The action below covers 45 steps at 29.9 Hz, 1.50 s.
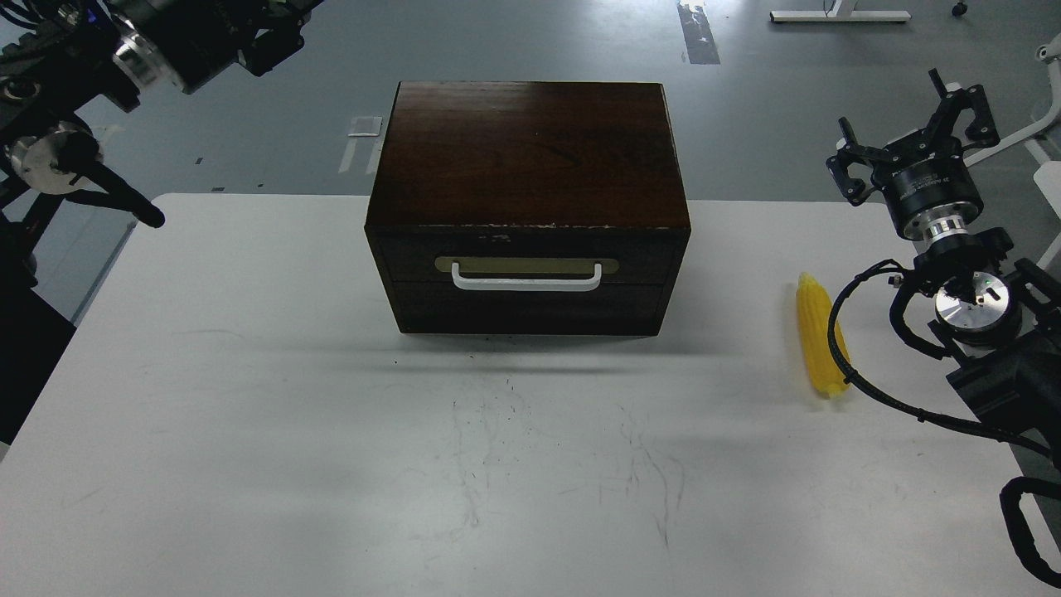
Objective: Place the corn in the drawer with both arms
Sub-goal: 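Reach the left gripper toward the white drawer handle of the wooden box, then grasp the white drawer handle with the left gripper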
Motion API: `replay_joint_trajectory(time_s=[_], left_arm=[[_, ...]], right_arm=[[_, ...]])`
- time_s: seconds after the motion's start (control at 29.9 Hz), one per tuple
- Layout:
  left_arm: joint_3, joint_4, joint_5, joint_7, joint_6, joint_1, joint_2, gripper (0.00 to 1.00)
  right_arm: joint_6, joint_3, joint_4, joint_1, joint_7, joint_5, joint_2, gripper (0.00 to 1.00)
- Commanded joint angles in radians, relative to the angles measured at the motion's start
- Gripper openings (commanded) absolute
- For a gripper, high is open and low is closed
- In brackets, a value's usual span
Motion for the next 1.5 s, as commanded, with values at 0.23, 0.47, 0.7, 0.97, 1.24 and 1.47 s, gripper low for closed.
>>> replay_joint_trajectory(time_s=[0.23, 0.47, 0.7, 0.97, 1.24, 1.47], left_arm=[[0.086, -0.56, 0.988, -0.001, 0.0, -0.037, -0.06, 0.92], [0.116, -0.559, 1.003, 0.001, 0.0, -0.036, -0.068, 0.92], [0.276, -0.563, 1.088, -0.001, 0.0, -0.132, -0.048, 0.91], [0.403, -0.557, 1.29, 0.001, 0.0, -0.24, -0.135, 0.87], [0.498, -0.507, 1.51, 0.001, 0.0, -0.238, -0.196, 0.76], [0.555, -0.494, 1.523, -0.002, 0.0, -0.241, -0.192, 0.68]], right_arm=[[0.0, 0.0, 0.0, -0.001, 0.0, 0.0, -0.013, 1.0], [0.0, 0.0, 0.0, -0.006, 0.0, 0.0, -0.028, 1.0], [0.0, 0.0, 0.0, -0.006, 0.0, 0.0, -0.034, 1.0], [0.0, 0.0, -0.001, -0.006, -0.002, 0.0, -0.036, 1.0], [0.0, 0.0, -0.011, -0.009, 0.0, 0.0, -0.042, 1.0], [0.0, 0.001, -0.012, -0.013, 0.0, 0.001, -0.042, 1.0]])
